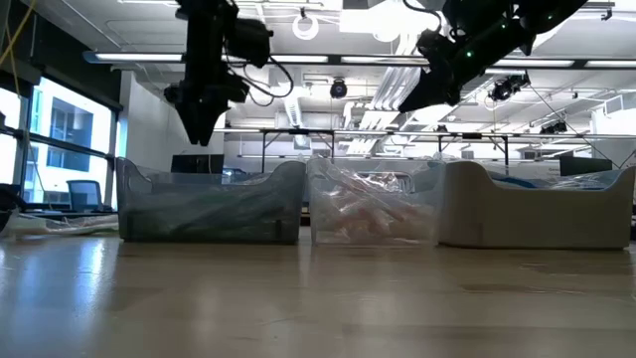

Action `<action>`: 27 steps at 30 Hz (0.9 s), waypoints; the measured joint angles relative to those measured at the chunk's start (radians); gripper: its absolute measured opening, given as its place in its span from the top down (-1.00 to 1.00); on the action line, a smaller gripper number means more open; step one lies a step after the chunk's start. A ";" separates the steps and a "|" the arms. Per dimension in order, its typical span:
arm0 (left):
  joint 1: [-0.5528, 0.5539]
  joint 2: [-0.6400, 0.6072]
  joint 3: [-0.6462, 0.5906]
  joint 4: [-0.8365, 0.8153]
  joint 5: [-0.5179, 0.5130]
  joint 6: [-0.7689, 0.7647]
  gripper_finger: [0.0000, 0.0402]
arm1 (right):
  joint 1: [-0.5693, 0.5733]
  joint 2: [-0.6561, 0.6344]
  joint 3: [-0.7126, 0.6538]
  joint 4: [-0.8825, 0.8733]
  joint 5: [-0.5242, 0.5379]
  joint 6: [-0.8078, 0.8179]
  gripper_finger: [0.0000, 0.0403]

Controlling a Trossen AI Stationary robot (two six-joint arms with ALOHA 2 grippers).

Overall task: Pick & Place Toothbrushes
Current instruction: Put the orange toothbrush into the transparent bin

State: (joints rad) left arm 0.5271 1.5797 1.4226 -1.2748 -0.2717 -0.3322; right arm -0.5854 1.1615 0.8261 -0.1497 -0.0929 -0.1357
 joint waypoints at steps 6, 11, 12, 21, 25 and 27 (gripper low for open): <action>0.091 0.000 -0.131 0.059 0.029 -0.047 0.21 | 0.003 0.054 0.000 0.000 -0.044 0.000 0.99; 0.197 0.000 -0.259 0.086 0.096 -0.084 0.21 | 0.003 0.090 0.000 0.002 -0.037 0.000 0.99; 0.217 0.000 -0.276 0.092 0.113 -0.099 0.21 | 0.003 0.090 0.000 0.002 -0.037 0.000 0.99; 0.309 0.000 -0.334 0.277 0.219 0.018 0.21 | 0.003 0.089 0.000 0.028 -0.038 0.005 0.99; 0.312 0.000 -0.334 0.334 0.356 0.099 0.21 | 0.003 0.089 0.000 0.028 -0.039 0.006 0.99; 0.310 0.000 -0.334 0.340 0.381 0.123 0.21 | 0.003 0.089 0.000 0.027 -0.037 0.003 0.99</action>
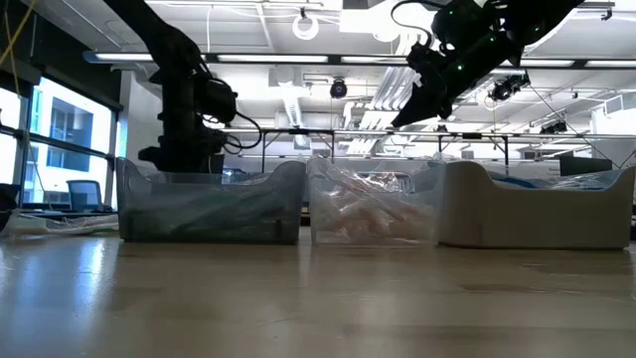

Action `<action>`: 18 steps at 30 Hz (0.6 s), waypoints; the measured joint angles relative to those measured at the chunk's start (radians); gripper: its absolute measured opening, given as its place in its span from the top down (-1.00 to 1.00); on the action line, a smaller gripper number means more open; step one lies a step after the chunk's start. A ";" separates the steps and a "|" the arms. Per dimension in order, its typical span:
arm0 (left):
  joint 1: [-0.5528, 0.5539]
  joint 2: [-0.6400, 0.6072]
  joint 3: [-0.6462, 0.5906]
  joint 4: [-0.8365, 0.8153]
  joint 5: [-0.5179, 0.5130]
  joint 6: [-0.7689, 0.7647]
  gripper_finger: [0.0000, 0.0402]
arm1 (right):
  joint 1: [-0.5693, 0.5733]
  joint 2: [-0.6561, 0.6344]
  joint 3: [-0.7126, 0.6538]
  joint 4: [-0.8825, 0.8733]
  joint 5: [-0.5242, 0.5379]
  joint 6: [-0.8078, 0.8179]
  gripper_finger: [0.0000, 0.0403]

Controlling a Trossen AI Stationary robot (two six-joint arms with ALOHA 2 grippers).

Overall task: Pick & Place Toothbrushes
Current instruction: Put the orange toothbrush into the transparent bin

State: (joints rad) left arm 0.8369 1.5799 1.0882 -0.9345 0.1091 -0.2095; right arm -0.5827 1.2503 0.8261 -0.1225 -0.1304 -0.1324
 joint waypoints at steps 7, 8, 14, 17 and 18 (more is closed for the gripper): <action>0.001 0.000 0.000 -0.009 -0.015 -0.024 0.21 | 0.000 0.000 0.000 0.000 0.000 -0.010 0.99; 0.001 0.000 0.000 -0.010 -0.024 -0.029 0.21 | 0.000 0.000 0.000 0.000 0.000 -0.010 0.99; -0.001 0.000 -0.020 -0.006 -0.035 -0.046 0.21 | 0.000 0.000 0.000 -0.001 0.000 -0.010 0.99; -0.001 0.000 -0.052 -0.007 -0.035 -0.058 0.21 | 0.000 -0.001 0.000 -0.001 -0.001 -0.010 0.99; -0.001 0.000 -0.063 -0.007 -0.035 -0.058 0.21 | 0.000 -0.001 0.000 -0.001 -0.001 -0.010 0.99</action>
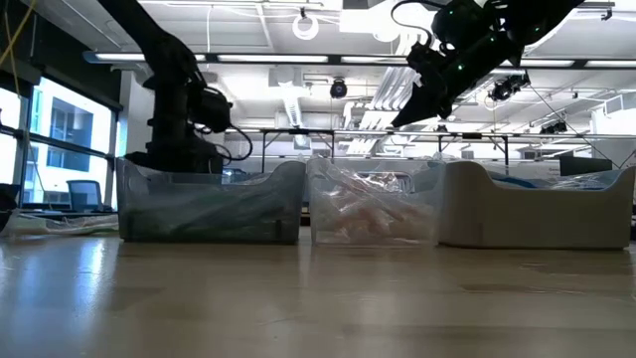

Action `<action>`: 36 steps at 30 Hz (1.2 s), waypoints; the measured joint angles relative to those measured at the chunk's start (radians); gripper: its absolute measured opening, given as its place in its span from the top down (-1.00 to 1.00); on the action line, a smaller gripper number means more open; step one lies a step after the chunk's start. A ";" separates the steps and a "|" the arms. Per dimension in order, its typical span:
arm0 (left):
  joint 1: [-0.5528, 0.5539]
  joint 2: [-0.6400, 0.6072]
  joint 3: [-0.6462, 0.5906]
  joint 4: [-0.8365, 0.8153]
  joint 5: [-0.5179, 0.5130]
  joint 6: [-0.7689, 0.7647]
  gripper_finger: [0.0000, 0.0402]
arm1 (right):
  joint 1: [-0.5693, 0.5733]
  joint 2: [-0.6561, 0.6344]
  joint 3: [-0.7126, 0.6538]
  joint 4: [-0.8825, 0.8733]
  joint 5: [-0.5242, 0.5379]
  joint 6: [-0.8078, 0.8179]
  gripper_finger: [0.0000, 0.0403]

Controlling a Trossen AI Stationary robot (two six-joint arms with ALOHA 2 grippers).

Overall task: Pick & Place Toothbrushes
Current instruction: Put the orange toothbrush into the transparent bin

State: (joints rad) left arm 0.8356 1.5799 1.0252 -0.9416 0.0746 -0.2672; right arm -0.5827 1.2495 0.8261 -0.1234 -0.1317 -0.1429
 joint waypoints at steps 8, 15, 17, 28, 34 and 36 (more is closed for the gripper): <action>0.000 0.000 -0.075 0.006 0.035 -0.011 0.21 | 0.000 0.000 0.000 0.000 0.001 0.000 0.99; 0.000 0.000 -0.085 0.017 0.053 -0.009 0.21 | 0.000 0.000 0.000 0.000 0.001 0.000 0.99; 0.002 0.000 -0.078 0.020 0.054 0.001 0.21 | 0.000 0.000 0.000 0.000 0.001 0.000 0.99; 0.002 0.000 -0.028 0.022 0.069 0.028 0.21 | 0.000 0.000 0.000 0.000 0.000 0.015 0.99; 0.002 0.000 -0.041 0.034 0.066 0.027 0.21 | 0.000 0.000 0.000 0.000 -0.001 0.016 0.99; 0.002 0.000 -0.057 0.031 0.065 0.027 0.21 | 0.000 0.000 0.000 0.000 -0.001 0.017 0.99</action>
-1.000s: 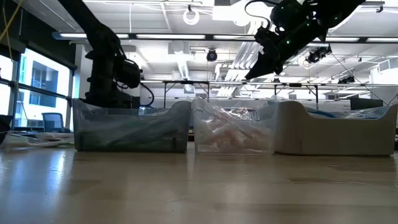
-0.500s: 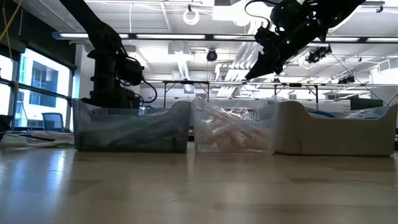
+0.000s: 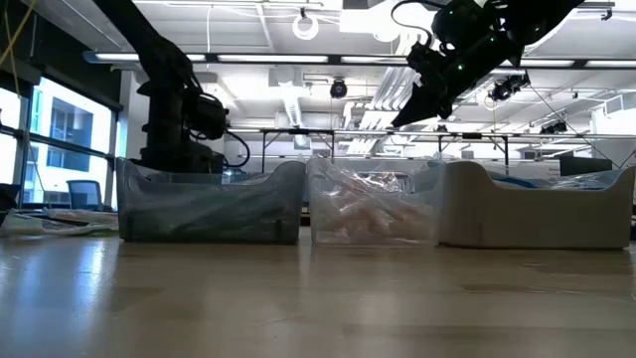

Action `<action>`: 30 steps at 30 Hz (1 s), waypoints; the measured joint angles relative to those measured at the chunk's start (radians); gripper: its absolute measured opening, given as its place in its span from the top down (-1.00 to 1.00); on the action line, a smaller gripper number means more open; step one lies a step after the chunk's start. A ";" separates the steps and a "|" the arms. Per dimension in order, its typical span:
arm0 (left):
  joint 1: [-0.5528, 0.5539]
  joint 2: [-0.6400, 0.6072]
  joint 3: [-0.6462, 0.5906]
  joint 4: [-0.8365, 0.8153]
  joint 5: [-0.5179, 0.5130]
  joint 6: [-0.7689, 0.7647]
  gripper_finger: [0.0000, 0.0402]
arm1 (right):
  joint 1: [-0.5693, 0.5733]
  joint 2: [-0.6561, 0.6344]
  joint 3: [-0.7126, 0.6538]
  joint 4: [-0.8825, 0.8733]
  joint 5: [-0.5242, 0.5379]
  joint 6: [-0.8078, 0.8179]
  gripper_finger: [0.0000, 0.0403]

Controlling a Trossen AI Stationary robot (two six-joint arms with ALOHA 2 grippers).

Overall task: Pick & Place Toothbrushes
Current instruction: Put the orange toothbrush into the transparent bin

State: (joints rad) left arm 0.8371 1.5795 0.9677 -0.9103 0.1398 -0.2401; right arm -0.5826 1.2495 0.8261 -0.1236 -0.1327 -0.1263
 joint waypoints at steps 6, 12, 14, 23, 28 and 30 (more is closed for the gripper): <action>0.000 0.000 -0.054 0.006 -0.001 -0.006 0.21 | 0.000 0.000 0.000 0.000 0.000 0.001 0.99; -0.001 0.000 -0.103 0.066 0.003 -0.035 0.21 | 0.000 0.000 0.000 0.000 0.000 0.001 0.99; -0.002 0.000 -0.122 0.095 0.007 -0.035 0.21 | 0.000 0.000 0.000 0.000 0.000 0.002 0.99; -0.002 -0.002 -0.132 0.107 0.004 -0.053 0.21 | 0.000 0.000 0.000 0.000 0.000 0.001 0.99; -0.002 -0.002 -0.132 0.107 0.003 -0.053 0.21 | 0.000 0.000 0.000 0.000 0.000 0.001 0.99; -0.002 -0.002 -0.132 0.107 0.003 -0.053 0.24 | 0.000 0.000 0.000 0.000 0.000 0.001 0.99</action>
State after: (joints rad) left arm 0.8356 1.5780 0.8356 -0.8032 0.1432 -0.2932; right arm -0.5825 1.2491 0.8261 -0.1234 -0.1330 -0.1249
